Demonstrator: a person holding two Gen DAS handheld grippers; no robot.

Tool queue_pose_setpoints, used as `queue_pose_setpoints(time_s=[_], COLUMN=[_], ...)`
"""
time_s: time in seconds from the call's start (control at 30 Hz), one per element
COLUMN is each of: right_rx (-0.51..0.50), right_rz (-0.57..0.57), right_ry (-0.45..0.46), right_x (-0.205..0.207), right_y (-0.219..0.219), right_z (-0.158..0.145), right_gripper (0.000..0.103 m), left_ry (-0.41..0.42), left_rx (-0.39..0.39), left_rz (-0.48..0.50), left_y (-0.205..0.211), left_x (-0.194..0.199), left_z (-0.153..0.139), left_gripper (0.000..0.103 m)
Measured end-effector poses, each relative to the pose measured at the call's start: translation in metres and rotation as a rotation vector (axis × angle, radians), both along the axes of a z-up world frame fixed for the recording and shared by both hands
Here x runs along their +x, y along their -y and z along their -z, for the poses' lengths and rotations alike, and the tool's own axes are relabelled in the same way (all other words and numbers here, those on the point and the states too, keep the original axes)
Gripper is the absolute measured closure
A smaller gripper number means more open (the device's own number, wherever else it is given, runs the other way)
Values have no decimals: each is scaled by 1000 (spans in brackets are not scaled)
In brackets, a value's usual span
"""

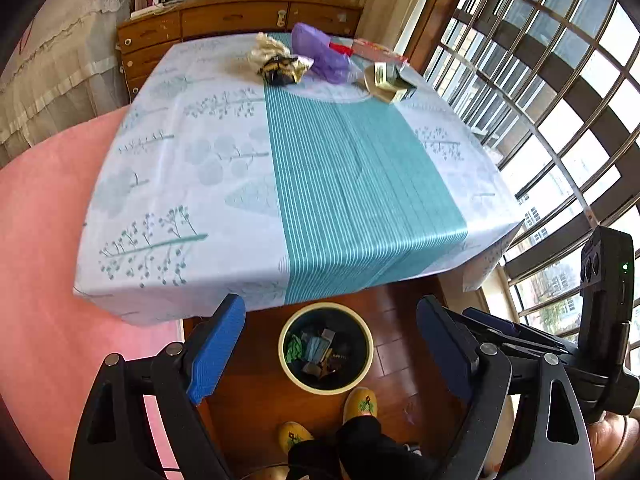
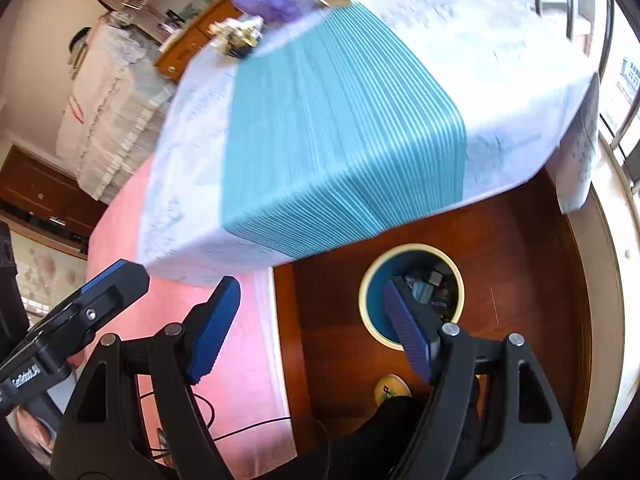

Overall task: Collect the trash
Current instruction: 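Raise both tools back toward the table, then grasp the red plastic piece with the right gripper while the left grasps the purple bag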

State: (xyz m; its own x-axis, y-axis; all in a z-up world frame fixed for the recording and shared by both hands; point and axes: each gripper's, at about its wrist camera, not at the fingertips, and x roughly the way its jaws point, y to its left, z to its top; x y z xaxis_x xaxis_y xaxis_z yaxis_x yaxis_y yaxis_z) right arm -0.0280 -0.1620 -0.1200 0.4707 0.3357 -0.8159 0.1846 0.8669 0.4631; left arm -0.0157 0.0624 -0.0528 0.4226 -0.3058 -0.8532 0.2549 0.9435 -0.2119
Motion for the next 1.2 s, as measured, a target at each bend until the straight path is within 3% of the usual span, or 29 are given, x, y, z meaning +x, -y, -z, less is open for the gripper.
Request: queue_pose_setpoints(time_s=[0.23, 0.4, 0.57, 0.83, 1.1, 1.2], right_rx=[-38, -66, -110, -125, -162, -154], right_rz=[-25, -61, -86, -115, -226, -274], right_ry=[119, 193, 232, 256, 266, 248], right_x=[11, 26, 55, 136, 275, 328], right_y=[-17, -19, -21, 15, 74, 99], right_z=[-77, -128, -156, -163, -152, -147], right_gripper=[31, 31, 31, 38, 60, 61], left_ry=[98, 148, 175, 119, 56, 17], left_rx=[-45, -59, -51, -76, -91, -90], left_rz=[-13, -29, -44, -119, -252, -289], left_y=[-18, -28, -27, -13, 37, 67], left_x=[13, 29, 54, 134, 251, 307], left_z=[-80, -118, -139, -136, -112, -100], left_gripper=[14, 14, 14, 14, 16, 16])
